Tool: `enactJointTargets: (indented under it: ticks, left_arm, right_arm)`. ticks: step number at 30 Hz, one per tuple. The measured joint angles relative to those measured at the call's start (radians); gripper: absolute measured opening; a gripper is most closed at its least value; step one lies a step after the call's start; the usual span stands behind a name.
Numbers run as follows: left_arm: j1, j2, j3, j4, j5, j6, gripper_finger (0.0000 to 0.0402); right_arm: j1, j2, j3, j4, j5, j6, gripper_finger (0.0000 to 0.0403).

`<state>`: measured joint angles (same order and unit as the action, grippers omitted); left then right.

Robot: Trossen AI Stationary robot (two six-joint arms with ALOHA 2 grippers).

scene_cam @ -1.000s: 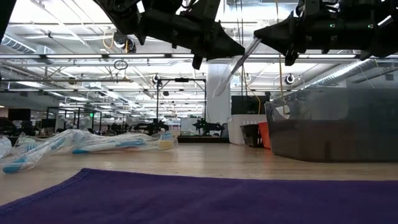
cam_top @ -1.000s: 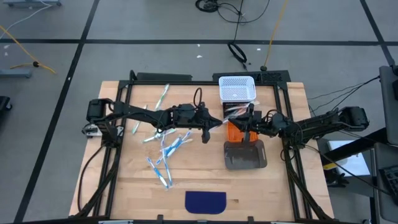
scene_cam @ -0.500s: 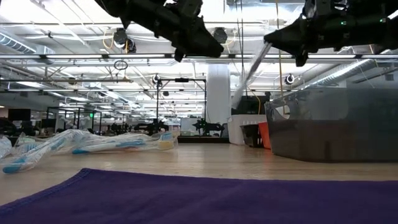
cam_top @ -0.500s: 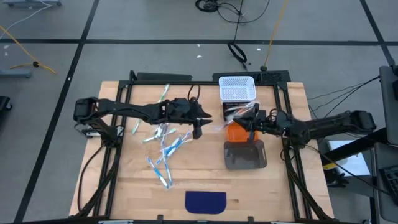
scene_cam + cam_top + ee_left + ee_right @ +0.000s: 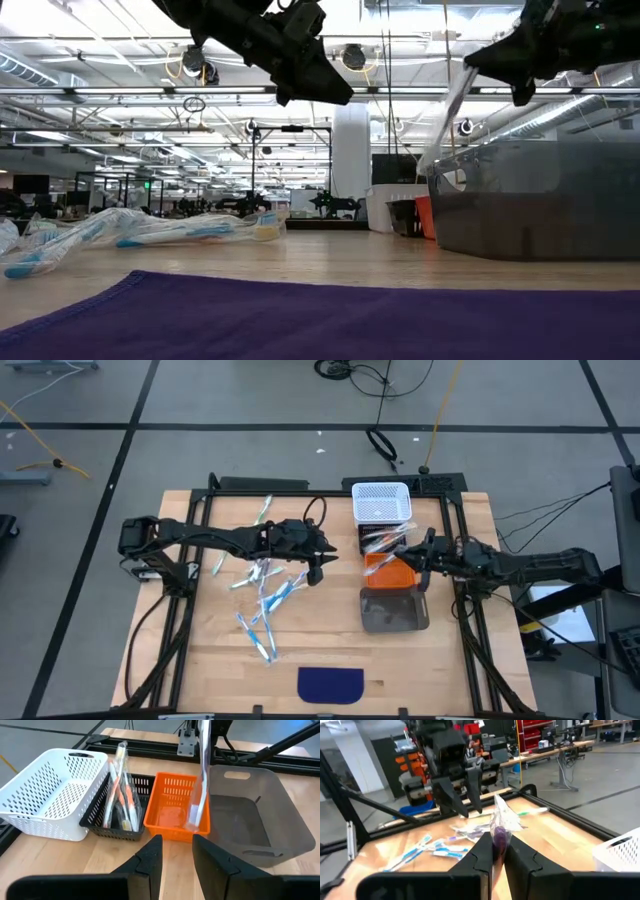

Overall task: Pick & Place Toothbrushes
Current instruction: Put the purple toothbrush into the orange bin

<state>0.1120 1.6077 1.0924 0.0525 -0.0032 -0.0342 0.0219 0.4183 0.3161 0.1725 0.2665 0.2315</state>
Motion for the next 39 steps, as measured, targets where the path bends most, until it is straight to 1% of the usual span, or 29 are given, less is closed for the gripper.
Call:
enactJointTargets:
  ticks: [5, 7, 11, 17, 20, 24, 29, 31, 34, 39]
  left_arm:
    - [0.000, 0.000, 0.000, -0.006, 0.000, 0.001, 0.0108]
    - [0.000, 0.000, 0.000, -0.006, 0.000, 0.001, 0.0108]
    - [0.000, 0.000, 0.000, -0.005, 0.000, 0.004, 0.0108]
    - [0.000, 0.000, 0.000, -0.005, 0.000, 0.004, 0.0108]
    - [0.000, 0.000, 0.000, -0.005, 0.000, 0.003, 0.0108]
    - [0.000, 0.000, 0.000, 0.006, 0.000, 0.004, 0.0108]
    - [0.000, 0.000, 0.000, 0.005, 0.000, 0.002, 0.0108]
    - [0.000, 0.000, 0.000, 0.005, 0.000, 0.001, 0.0108]
    - [0.000, 0.000, 0.000, 0.005, 0.000, 0.000, 0.0108]
    - [0.000, 0.000, 0.000, 0.005, 0.000, -0.001, 0.0108]
  right_arm:
    - [0.000, -0.071, 0.000, -0.124, 0.025, 0.036, 0.0018]
    - [0.000, -0.078, 0.000, -0.173, 0.027, 0.057, 0.0018]
    - [0.000, -0.074, -0.002, -0.210, 0.027, 0.088, 0.0018]
    - [0.000, -0.072, -0.055, -0.182, 0.028, 0.118, 0.0018]
    - [0.000, -0.072, -0.117, -0.123, 0.048, 0.138, 0.0018]
    - [-0.001, -0.073, -0.183, -0.034, 0.048, 0.147, 0.0018]
    - [-0.001, -0.073, -0.212, -0.008, 0.052, 0.150, 0.0020]
    - [-0.001, -0.073, -0.215, -0.007, 0.053, 0.147, 0.0035]
    - [-0.001, -0.072, -0.216, -0.019, 0.054, 0.141, 0.0076]
    - [-0.002, -0.072, -0.216, -0.057, 0.134, 0.108, 0.0141]
